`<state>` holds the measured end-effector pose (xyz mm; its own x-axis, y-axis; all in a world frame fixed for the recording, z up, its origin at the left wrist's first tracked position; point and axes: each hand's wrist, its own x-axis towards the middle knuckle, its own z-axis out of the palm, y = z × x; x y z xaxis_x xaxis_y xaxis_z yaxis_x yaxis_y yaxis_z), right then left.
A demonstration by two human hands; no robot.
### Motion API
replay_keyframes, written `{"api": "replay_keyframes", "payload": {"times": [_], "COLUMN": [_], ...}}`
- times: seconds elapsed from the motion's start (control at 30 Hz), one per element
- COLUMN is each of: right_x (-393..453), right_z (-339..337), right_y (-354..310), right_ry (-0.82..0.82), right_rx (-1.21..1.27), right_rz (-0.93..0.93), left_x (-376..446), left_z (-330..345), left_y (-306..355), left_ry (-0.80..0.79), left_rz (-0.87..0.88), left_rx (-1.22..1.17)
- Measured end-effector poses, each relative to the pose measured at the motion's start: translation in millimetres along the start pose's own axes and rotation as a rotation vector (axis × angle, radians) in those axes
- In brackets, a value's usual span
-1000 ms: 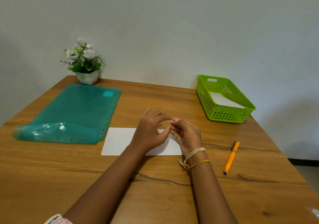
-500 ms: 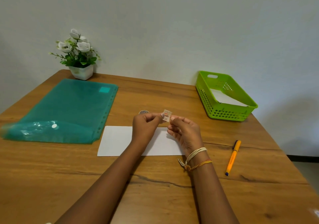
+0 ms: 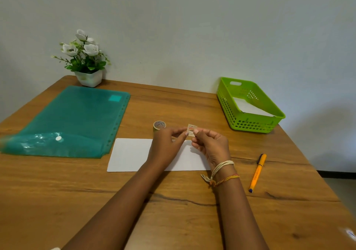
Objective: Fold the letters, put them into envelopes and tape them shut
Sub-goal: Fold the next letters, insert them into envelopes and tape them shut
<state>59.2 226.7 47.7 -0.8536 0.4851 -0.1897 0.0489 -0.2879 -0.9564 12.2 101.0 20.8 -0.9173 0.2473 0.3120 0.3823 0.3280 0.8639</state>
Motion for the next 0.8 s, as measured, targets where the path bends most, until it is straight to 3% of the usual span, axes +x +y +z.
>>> {"api": "replay_keyframes", "payload": {"times": [0.13, 0.4, 0.57, 0.8], "right_x": [4.5, 14.5, 17.2, 17.9], "right_z": [-25.3, -52.9, -48.4, -38.2], "right_y": [-3.9, -4.7, -0.4, 7.0], "right_ry": [0.092, 0.177, 0.2, 0.253], "right_rx": [-0.257, -0.496, -0.613, -0.792], "right_rz": [-0.004, 0.106, 0.058, -0.032], "left_x": [-8.0, -11.3, -11.1, -9.5], "left_z": [6.4, 14.9, 19.5, 19.2], "left_y": [-1.3, 1.1, -3.0, -4.2], "left_ry": [-0.027, -0.216, -0.344, -0.379], "left_rz": [0.158, 0.387, 0.372, 0.289], "left_rx": [0.256, 0.336, 0.372, 0.316]}}
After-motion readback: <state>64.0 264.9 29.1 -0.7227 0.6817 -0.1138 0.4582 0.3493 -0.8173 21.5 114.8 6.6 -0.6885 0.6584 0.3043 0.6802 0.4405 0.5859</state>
